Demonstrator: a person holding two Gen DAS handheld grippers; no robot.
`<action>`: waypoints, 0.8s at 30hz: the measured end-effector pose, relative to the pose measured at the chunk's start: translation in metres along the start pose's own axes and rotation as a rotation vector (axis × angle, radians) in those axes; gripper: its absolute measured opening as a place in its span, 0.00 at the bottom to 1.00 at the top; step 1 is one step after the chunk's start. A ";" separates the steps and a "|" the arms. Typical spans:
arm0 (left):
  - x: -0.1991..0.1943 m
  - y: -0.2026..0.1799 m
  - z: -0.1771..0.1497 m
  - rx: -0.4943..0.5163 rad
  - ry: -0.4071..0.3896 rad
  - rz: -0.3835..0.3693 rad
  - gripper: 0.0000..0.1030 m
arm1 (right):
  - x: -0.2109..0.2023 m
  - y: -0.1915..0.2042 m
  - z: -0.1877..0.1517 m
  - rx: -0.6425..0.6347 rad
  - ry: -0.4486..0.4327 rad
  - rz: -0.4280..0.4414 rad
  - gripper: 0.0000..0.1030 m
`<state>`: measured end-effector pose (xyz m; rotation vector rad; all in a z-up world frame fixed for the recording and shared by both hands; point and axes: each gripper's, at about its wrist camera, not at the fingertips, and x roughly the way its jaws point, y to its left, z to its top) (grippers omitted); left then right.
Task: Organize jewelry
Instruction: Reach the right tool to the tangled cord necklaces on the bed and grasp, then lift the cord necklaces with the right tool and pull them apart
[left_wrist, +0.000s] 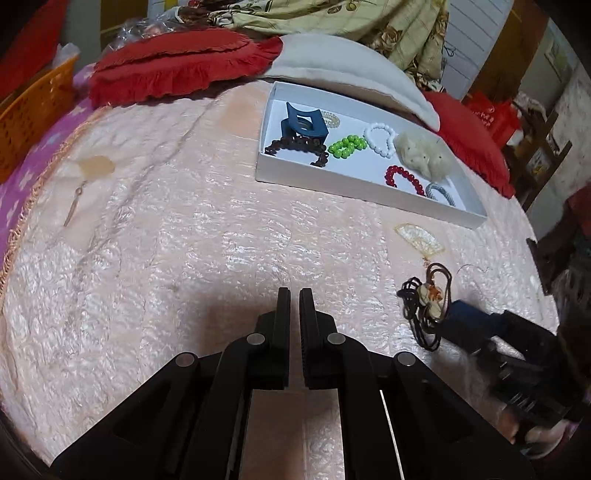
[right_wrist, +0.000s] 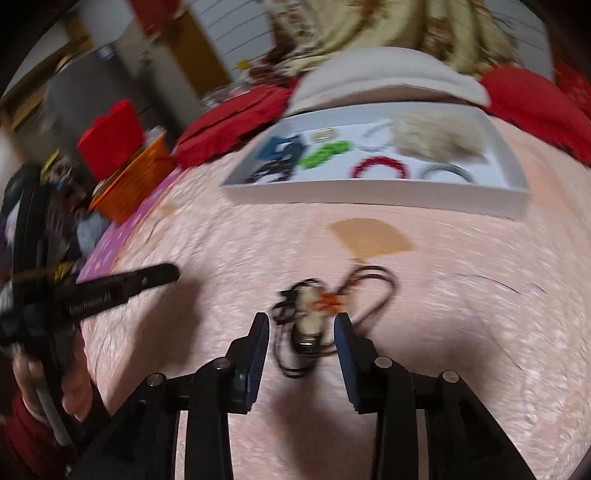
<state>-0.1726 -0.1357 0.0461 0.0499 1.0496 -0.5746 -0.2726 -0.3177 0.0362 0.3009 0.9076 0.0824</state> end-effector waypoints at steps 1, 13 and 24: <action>0.001 -0.002 -0.001 0.001 0.000 0.000 0.03 | 0.002 0.006 -0.001 -0.031 0.006 -0.018 0.34; 0.008 -0.024 -0.010 0.061 0.019 -0.032 0.03 | 0.006 -0.010 0.000 0.032 -0.011 -0.073 0.18; 0.017 -0.075 -0.007 0.145 0.075 -0.140 0.04 | -0.071 -0.084 -0.019 0.336 -0.140 0.014 0.18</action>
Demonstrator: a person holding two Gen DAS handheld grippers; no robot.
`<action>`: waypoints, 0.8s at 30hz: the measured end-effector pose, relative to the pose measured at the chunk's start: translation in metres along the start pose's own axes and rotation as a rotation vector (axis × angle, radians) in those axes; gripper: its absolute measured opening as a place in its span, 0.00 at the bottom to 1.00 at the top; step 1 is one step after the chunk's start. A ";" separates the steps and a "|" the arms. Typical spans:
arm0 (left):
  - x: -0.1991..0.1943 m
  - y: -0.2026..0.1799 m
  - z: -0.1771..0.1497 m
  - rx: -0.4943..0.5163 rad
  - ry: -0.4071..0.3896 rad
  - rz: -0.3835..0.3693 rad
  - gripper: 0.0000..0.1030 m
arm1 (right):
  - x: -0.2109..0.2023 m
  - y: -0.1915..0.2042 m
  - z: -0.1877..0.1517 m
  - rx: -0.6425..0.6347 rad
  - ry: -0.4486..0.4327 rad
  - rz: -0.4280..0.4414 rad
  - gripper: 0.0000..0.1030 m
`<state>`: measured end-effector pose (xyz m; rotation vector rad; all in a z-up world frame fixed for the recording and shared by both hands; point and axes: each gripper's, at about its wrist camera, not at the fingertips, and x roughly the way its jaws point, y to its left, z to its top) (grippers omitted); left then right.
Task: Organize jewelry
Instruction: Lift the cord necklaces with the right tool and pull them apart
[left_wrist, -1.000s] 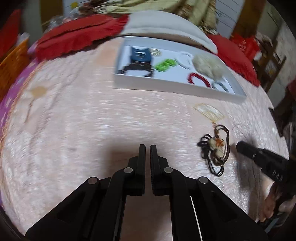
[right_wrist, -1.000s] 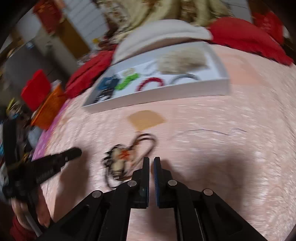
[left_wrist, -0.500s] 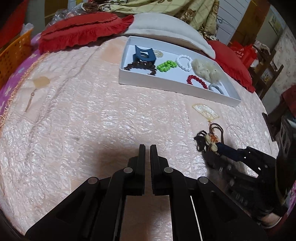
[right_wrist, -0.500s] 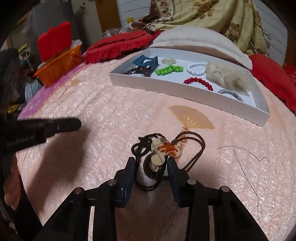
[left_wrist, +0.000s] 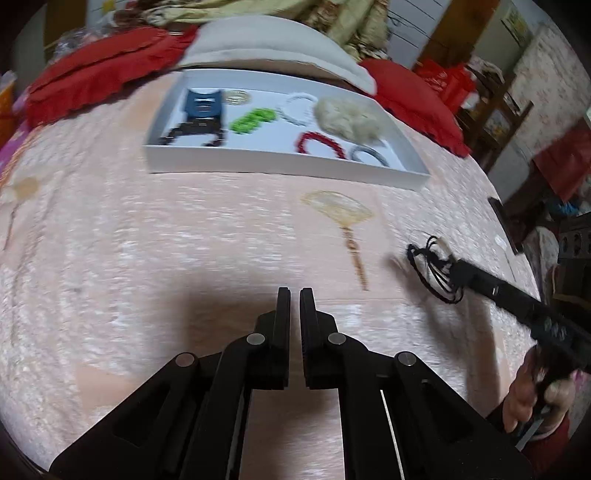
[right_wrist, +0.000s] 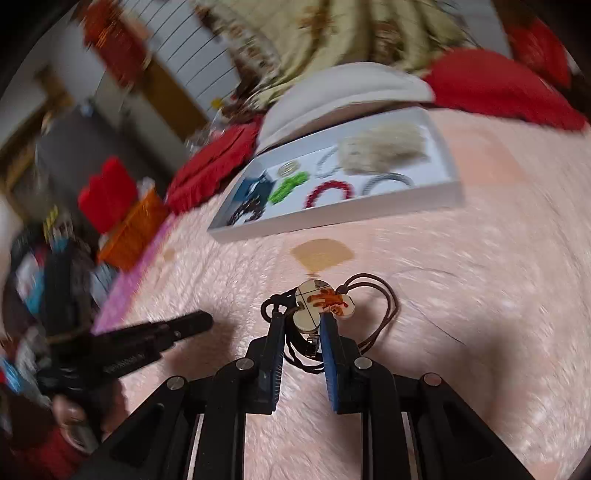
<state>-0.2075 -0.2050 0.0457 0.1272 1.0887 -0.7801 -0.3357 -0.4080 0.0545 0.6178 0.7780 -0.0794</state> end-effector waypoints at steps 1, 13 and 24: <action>0.001 -0.005 0.001 0.008 0.004 -0.009 0.04 | -0.009 -0.013 0.000 0.029 -0.028 -0.053 0.18; 0.016 -0.069 0.017 0.098 0.052 -0.084 0.04 | -0.080 -0.126 -0.020 0.322 -0.149 -0.312 0.30; 0.077 -0.177 0.038 0.291 0.140 -0.149 0.04 | -0.072 -0.134 -0.021 0.236 -0.127 -0.183 0.30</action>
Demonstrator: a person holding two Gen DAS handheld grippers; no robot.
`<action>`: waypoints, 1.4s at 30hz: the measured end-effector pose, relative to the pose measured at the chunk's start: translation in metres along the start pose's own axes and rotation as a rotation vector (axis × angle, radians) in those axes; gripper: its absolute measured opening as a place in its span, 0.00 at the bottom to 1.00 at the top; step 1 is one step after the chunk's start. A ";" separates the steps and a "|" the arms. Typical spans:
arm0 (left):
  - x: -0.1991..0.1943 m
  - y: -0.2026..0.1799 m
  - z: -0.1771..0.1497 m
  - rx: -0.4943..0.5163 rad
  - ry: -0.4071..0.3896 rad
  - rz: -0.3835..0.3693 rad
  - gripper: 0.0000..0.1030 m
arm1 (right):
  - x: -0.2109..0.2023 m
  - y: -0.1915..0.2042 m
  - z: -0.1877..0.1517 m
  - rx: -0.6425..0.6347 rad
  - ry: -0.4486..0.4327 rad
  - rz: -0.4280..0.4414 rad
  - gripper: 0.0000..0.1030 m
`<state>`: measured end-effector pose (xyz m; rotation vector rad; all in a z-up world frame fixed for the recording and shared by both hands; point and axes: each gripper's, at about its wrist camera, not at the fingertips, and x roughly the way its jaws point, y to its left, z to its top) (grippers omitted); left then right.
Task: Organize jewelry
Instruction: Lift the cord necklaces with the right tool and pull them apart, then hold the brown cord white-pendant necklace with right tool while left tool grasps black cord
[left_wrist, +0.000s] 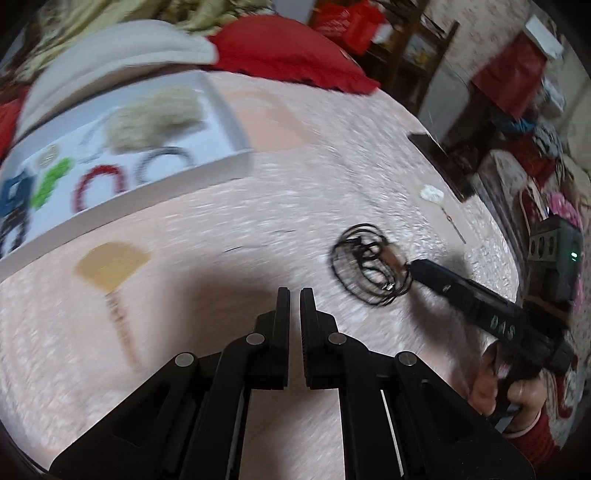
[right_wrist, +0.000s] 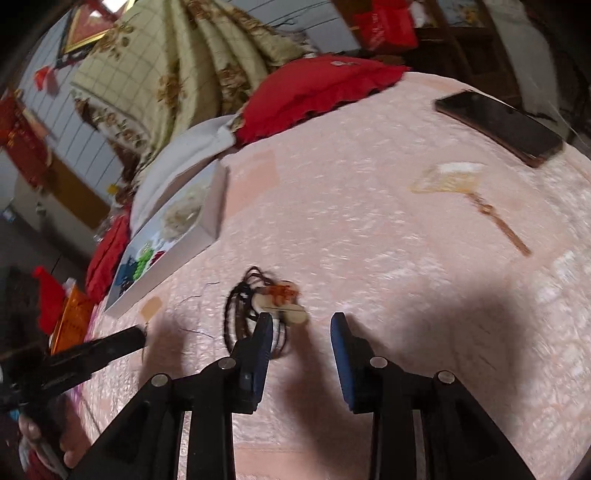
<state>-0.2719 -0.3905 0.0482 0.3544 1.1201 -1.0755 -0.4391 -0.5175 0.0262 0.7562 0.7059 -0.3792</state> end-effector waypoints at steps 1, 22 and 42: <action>0.006 -0.004 0.004 0.003 0.009 -0.010 0.04 | 0.003 0.001 0.001 -0.008 0.007 0.007 0.30; 0.037 -0.022 0.006 0.119 0.035 0.064 0.03 | 0.013 0.005 0.003 -0.077 -0.005 0.022 0.09; 0.007 0.009 -0.002 0.045 -0.012 0.025 0.05 | -0.009 0.009 -0.003 -0.034 -0.014 -0.052 0.07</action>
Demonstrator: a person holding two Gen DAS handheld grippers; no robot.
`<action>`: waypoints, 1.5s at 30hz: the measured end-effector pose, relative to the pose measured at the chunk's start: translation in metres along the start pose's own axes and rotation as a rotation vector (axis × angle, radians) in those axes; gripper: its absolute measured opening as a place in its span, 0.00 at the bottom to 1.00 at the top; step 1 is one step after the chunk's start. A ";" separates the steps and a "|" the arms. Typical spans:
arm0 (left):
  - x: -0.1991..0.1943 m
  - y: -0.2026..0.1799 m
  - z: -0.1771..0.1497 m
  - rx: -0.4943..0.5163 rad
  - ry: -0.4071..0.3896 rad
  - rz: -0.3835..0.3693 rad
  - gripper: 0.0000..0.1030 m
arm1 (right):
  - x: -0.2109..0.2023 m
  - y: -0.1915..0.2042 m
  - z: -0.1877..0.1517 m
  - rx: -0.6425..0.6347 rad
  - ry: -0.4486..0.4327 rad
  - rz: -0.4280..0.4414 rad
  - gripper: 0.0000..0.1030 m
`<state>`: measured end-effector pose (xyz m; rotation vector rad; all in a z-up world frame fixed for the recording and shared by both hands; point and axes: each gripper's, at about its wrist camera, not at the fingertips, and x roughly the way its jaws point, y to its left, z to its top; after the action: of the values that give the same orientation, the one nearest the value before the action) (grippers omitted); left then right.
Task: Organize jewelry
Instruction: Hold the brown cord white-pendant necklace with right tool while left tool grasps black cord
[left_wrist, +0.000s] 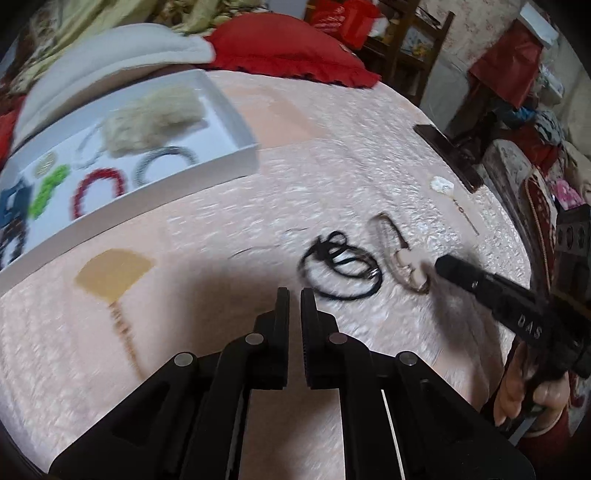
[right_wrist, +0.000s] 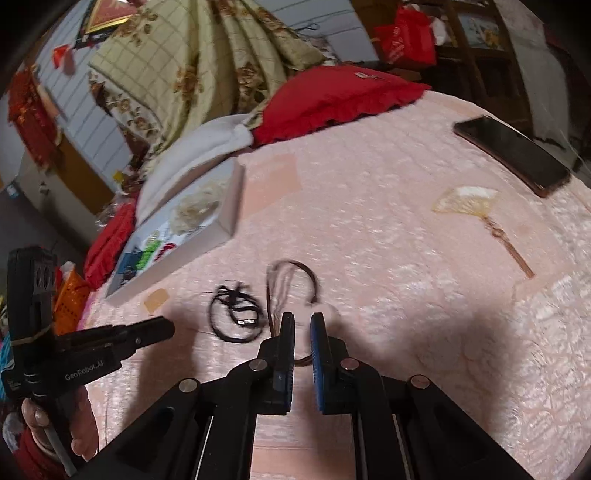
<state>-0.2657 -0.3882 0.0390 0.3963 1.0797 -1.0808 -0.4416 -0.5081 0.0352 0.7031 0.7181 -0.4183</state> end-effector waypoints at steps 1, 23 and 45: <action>0.005 -0.002 0.003 0.003 0.004 -0.011 0.05 | 0.000 -0.002 0.000 0.010 0.001 0.008 0.08; 0.035 -0.026 0.018 0.086 0.018 0.041 0.03 | 0.027 0.019 -0.001 -0.130 -0.011 -0.060 0.33; -0.011 0.013 -0.004 -0.038 -0.024 -0.011 0.04 | 0.017 0.027 -0.005 -0.102 0.039 -0.014 0.39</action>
<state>-0.2571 -0.3741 0.0434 0.3468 1.0811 -1.0704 -0.4172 -0.4874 0.0323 0.6119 0.7764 -0.3793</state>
